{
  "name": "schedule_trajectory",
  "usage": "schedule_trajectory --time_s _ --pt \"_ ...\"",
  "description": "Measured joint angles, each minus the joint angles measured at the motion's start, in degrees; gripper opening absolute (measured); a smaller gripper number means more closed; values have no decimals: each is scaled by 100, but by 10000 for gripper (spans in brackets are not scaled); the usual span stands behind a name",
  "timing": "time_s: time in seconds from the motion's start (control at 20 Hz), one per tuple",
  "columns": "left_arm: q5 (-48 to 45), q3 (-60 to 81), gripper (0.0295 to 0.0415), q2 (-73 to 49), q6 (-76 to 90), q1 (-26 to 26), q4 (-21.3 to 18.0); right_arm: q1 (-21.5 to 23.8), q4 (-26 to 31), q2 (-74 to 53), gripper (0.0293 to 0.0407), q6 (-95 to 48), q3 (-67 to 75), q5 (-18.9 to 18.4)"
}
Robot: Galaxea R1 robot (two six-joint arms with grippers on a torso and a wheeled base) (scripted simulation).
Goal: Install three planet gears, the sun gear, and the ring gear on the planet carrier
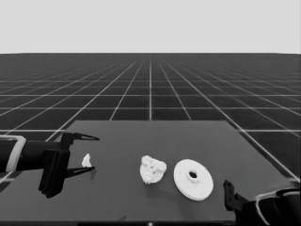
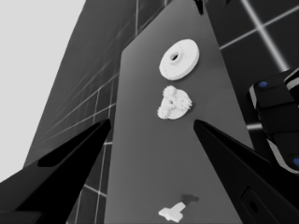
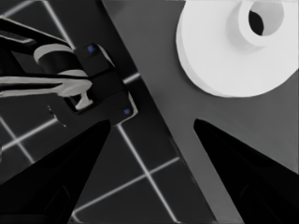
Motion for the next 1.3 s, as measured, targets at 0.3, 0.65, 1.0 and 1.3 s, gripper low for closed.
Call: schedule_trajectory --time_s 0.3,0.65,1.0,1.3 --pt "0 0 385 0 0 0 0 3539 4049 2708 389 4789 -2363 -2135" --pt "0 0 385 0 0 0 0 3669 4458 3477 385 5380 -3988 -2354" --pt "0 0 385 0 0 0 0 1048 1988 3703 385 5125 -4605 -1514" --pt "0 0 385 0 0 0 0 1004 1944 3725 348 5099 -4665 -1484"
